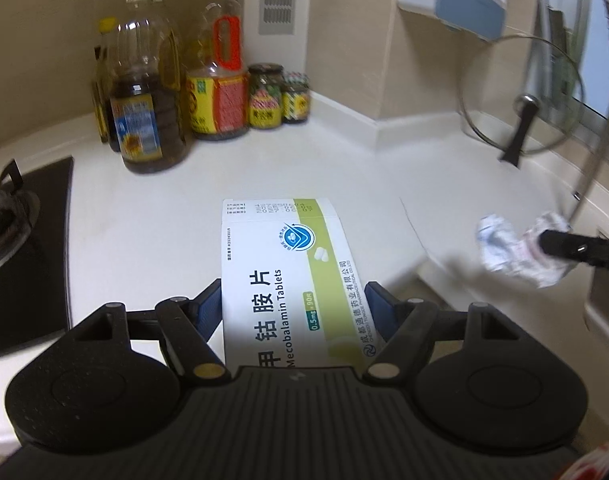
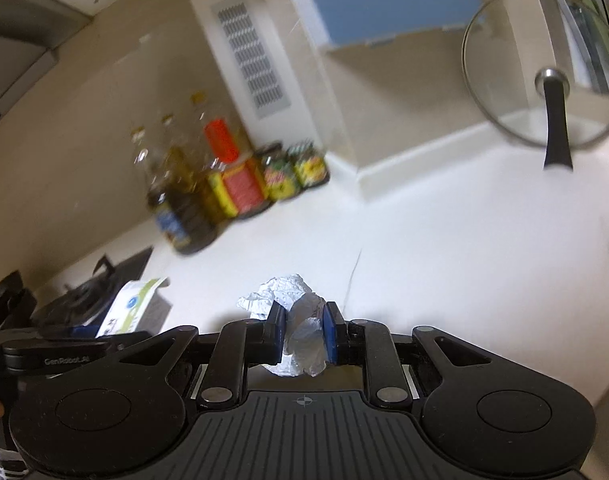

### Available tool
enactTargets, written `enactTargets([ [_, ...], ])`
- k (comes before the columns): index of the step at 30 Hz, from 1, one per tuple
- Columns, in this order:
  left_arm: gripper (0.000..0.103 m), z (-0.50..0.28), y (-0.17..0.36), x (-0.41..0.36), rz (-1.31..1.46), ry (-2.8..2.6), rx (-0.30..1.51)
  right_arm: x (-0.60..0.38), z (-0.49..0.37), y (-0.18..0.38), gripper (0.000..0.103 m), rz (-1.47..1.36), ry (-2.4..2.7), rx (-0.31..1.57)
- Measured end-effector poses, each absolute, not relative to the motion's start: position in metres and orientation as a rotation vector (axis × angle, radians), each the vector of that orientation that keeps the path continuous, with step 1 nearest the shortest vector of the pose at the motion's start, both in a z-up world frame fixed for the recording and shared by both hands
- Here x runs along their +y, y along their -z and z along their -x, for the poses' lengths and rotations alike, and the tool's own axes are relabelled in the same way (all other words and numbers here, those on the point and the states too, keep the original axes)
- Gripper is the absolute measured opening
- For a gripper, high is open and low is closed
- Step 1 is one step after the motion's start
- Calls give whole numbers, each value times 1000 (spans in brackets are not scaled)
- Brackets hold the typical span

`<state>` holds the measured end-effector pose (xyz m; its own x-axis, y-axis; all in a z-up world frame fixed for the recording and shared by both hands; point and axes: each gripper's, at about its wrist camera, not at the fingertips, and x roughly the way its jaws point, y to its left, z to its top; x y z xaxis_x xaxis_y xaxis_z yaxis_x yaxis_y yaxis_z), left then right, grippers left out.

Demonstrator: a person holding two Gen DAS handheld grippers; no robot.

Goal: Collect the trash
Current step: 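Carry the medicine box and tissue over the bin and open both grippers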

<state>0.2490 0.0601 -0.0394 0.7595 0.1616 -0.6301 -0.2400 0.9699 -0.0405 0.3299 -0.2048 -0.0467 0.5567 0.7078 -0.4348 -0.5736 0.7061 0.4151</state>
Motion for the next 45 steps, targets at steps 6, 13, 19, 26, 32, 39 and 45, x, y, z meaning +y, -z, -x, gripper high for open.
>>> enactTargets([
  [6,72,-214,66,53,127,-150,743,-184,-284,79,20,-210,-759,740],
  [13,72,-194,110,39,164,-110,834,-164,-265,132,20,-132,-702,860],
  [19,72,-198,151,28,197,-115,894,-158,-267,182,20,-58,-668,928],
  [26,72,-208,195,18,218,-124,949,-158,-280,223,21,-3,-666,973],
  [32,72,-225,233,19,254,-152,977,-151,-289,259,21,50,-665,975],
  [39,72,-246,267,21,260,-164,1005,-148,-306,285,21,40,-651,983],
  [45,72,-260,288,23,257,-160,1031,-141,-322,293,21,26,-628,986],
])
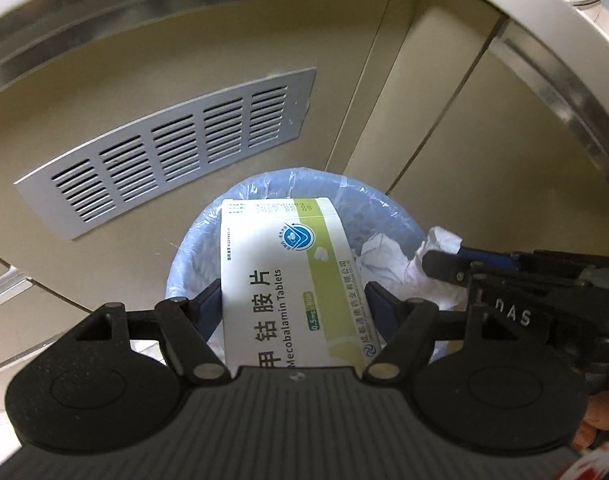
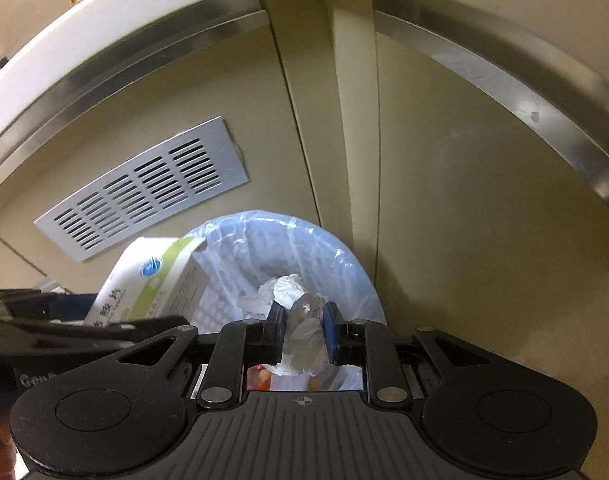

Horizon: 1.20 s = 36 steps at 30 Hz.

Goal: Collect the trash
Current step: 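Carry the medicine box and tissue over the bin and open both grippers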

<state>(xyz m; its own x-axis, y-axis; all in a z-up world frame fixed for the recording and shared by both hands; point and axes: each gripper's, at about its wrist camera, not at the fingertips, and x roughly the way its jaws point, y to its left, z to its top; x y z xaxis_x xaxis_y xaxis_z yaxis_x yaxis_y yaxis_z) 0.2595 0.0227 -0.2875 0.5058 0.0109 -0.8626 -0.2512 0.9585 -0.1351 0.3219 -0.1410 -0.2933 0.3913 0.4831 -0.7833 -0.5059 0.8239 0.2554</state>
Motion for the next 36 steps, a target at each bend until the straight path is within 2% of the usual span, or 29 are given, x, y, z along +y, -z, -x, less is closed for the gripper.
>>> enactTargets([
  [15,73,-280,313,27,250,-134,1077,-135,-329,299,21,17,-596,997],
  [19,82,-283,317,29,251,-133,1084,-135,-332,301,21,11,-587,1002],
  [36,82,-253,294,52,277,-228,1069,-118,-336,300,21,-29,-644,1012],
])
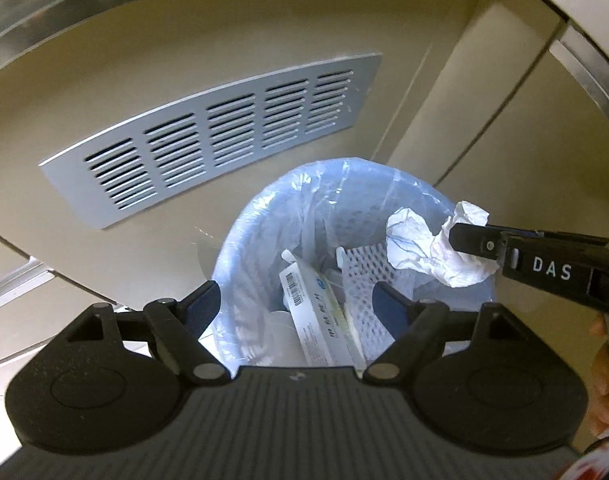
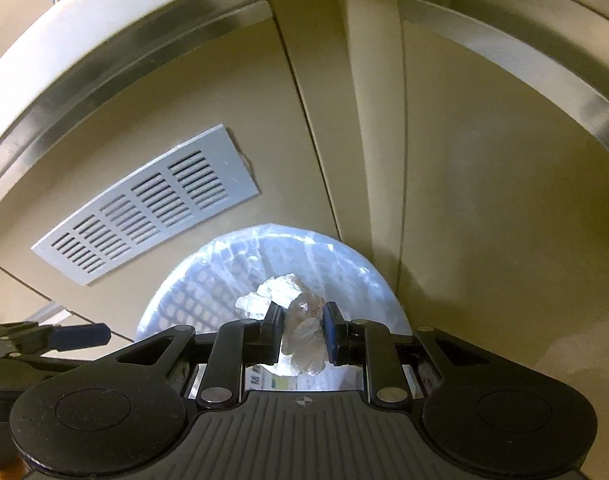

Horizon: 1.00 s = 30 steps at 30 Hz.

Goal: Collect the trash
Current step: 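Carry the medicine box and tissue over the bin and open both grippers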

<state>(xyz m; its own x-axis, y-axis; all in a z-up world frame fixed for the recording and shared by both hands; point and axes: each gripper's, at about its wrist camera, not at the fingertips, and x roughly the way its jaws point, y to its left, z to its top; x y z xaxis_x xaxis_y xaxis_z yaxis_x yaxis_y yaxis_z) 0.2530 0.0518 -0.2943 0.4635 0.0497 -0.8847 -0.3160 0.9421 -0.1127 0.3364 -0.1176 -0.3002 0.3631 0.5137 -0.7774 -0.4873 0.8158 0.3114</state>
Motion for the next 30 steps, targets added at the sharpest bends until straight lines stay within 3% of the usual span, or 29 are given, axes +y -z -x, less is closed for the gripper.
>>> enactTargets([
  [1,82,-252,293,52,281,-233,1065,-116,-337,300,21,-33,-651,1008],
  [3,82,-250,289,53,285,-240,1058,-113,-339,299,31,-47,-662,1011],
  [5,82,-246,284,54,287,-252,1051,-111,-340,298,56,-54,-659,998],
  [6,82,-245,282,54,290,-259,1048,-110,-339,296,59,-49,-659,983],
  [30,81,-218,245,46,292,-349,993,-118,-331,285,60,-12,-731,1016],
])
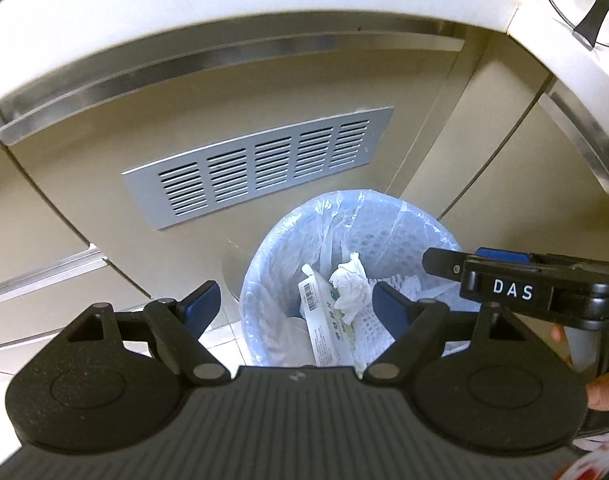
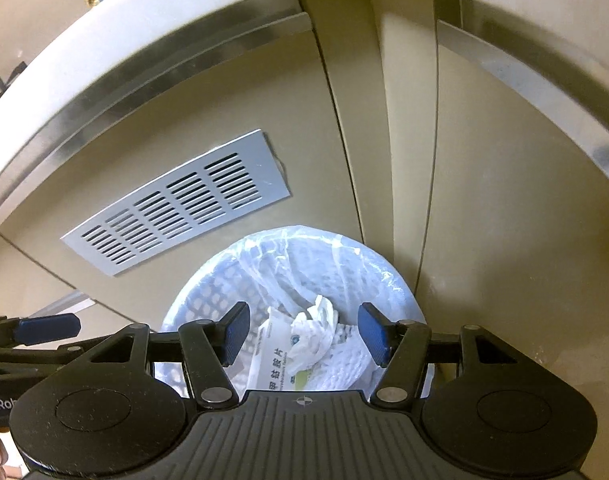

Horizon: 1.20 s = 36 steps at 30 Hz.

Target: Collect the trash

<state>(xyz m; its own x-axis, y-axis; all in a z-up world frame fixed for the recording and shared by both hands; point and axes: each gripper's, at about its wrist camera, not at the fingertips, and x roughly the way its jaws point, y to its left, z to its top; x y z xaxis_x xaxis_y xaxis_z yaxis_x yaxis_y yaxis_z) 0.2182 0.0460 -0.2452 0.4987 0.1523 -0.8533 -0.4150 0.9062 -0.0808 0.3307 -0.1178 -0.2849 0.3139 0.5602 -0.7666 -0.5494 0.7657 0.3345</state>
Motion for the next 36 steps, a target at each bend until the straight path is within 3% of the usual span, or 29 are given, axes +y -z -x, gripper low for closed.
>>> enactTargets([
  [6,80,-204,218,34,288,-375,970,-129,-318,267,62,-9,-769,1034],
  [19,80,-174,146,17,233,-338,930,-174,-260,204,79,-50,-760,993],
  [36,80,-81,68,55,91,-112,850,-188,-131,113,82,-208,-447,885],
])
